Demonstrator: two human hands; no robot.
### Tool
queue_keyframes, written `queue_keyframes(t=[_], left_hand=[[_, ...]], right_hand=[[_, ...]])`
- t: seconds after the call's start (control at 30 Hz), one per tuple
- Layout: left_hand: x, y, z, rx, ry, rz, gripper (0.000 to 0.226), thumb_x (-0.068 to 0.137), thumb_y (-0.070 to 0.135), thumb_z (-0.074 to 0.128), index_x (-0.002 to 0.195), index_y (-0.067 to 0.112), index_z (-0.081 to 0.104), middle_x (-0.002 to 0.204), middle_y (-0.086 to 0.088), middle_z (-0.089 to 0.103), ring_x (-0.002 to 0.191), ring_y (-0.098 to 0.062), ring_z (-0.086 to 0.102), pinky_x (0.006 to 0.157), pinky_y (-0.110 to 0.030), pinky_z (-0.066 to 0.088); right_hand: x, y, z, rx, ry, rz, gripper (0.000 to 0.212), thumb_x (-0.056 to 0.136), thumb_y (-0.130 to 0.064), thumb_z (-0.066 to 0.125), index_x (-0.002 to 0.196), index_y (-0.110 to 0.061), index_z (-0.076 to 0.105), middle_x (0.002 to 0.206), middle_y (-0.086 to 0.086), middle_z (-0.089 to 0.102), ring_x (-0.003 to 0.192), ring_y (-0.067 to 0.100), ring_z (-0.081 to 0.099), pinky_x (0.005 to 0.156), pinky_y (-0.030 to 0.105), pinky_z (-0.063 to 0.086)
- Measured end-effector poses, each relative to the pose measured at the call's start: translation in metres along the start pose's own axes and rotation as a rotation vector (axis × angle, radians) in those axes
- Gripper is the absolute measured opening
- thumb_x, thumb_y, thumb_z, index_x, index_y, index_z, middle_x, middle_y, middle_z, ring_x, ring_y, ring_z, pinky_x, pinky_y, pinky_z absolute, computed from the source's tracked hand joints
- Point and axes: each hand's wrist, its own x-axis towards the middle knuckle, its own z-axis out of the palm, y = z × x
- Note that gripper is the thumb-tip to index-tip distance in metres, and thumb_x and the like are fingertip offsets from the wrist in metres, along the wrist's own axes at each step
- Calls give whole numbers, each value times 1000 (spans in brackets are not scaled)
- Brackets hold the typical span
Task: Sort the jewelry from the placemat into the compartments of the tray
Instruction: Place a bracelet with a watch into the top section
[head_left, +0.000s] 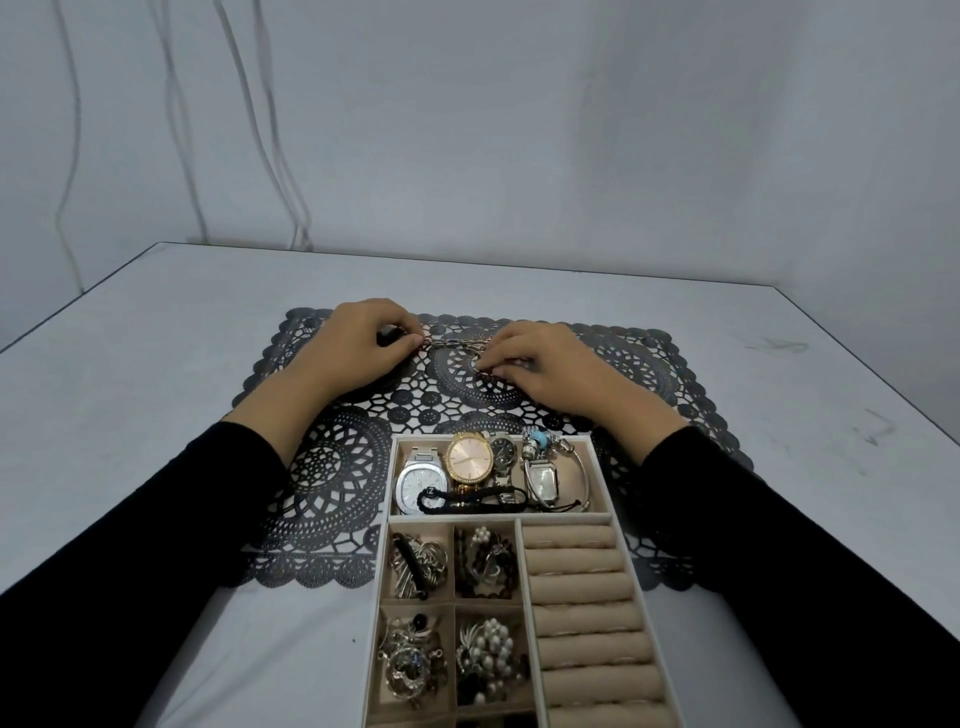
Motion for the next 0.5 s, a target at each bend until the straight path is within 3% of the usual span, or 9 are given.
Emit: queue_keyframes(t=[0.07,0.13,0.27,0.37,0.5], left_hand=[[-1,0,-3,2,10,-6,5,90,22,67,90,22,71,98,9,67,100,-12,60,87,-25,42],[-3,-2,-6,6,19,-25,5,90,19,66,89,19,71,98,6,68,101,-14,60,88,-28,43],[-8,-6,-11,38,36,-55,9,88,14,63,92,16,72,101,0,70,102,-18,61,91,-34,46],[-9,-2,-11,8,33,-25,13,89,19,65,99,20,73,104,6,69,101,-10,59,88,-26,42],[-7,0,-6,68,3,-3,15,89,30,69,102,24,74,105,7,69,99,-10,59,82,-23,39]], right_hand=[[-11,7,-8,4,35,33,17,86,-10,66,98,-17,75,102,-4,69,82,-2,57,75,11,42],[-22,14,-15,21,94,87,16,81,-5,65,90,-15,75,95,-2,71,84,6,62,77,16,48],[-38,26,-29,67,179,252,11,79,-6,64,82,-13,73,87,-1,71,85,12,65,78,13,48],[-43,33,-30,81,201,323,1,82,-15,69,82,-15,70,85,-1,69,84,13,64,77,22,50],[-39,38,-27,34,198,395,8,85,-23,70,93,-21,69,88,-4,62,80,8,57,71,14,42]])
